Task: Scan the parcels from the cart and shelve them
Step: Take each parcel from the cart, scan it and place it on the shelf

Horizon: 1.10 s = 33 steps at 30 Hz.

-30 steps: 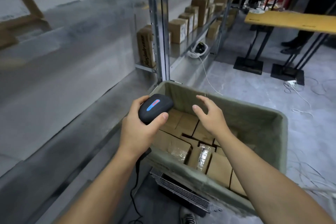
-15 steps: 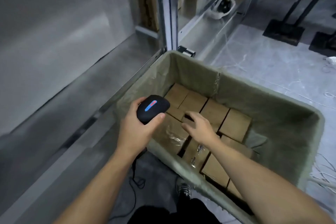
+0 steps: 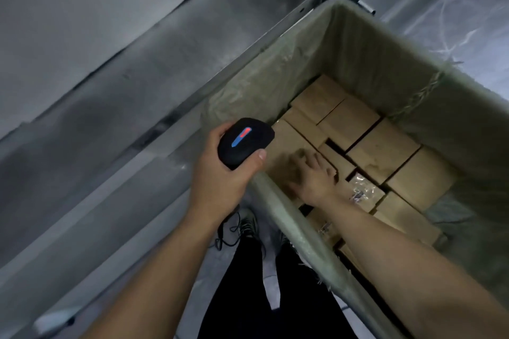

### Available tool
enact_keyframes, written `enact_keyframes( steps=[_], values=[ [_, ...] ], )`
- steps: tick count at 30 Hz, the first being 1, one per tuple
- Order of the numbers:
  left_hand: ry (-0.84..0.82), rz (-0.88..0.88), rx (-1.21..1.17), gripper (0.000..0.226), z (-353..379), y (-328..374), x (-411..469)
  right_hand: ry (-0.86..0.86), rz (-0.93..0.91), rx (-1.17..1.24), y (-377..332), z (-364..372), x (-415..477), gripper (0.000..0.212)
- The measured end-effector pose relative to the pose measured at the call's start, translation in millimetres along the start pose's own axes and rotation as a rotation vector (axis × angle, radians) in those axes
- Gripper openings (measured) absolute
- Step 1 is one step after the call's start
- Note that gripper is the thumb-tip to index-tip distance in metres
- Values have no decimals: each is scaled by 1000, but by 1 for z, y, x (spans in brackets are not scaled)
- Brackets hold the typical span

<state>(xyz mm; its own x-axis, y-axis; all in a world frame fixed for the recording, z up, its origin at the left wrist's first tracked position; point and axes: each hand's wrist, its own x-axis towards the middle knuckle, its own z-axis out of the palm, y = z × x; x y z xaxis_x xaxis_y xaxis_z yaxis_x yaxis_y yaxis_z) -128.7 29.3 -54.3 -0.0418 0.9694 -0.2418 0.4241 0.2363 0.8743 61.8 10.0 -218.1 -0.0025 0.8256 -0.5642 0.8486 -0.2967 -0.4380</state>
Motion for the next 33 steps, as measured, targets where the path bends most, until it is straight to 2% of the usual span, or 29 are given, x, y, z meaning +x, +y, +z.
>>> enact_keyframes(
  steps=[2,8,12,18,27,33],
  values=[
    [-2,-14,-6,48,-2,-4,2,-53,54,-5,1,4,5,84],
    [-21,-31,-24,53,-5,-8,6,-43,182,-18,-3,-3,14,115],
    [-30,-40,-33,51,-7,-9,6,-19,245,-42,-2,-4,23,122],
    [-32,-40,-44,54,-6,-18,5,53,268,-79,-1,2,24,110],
    [-61,-41,-78,46,-4,-18,-1,117,96,81,11,-28,9,88],
    [-71,-31,-104,52,2,-12,-3,216,-9,182,19,-53,-8,59]
  ],
)
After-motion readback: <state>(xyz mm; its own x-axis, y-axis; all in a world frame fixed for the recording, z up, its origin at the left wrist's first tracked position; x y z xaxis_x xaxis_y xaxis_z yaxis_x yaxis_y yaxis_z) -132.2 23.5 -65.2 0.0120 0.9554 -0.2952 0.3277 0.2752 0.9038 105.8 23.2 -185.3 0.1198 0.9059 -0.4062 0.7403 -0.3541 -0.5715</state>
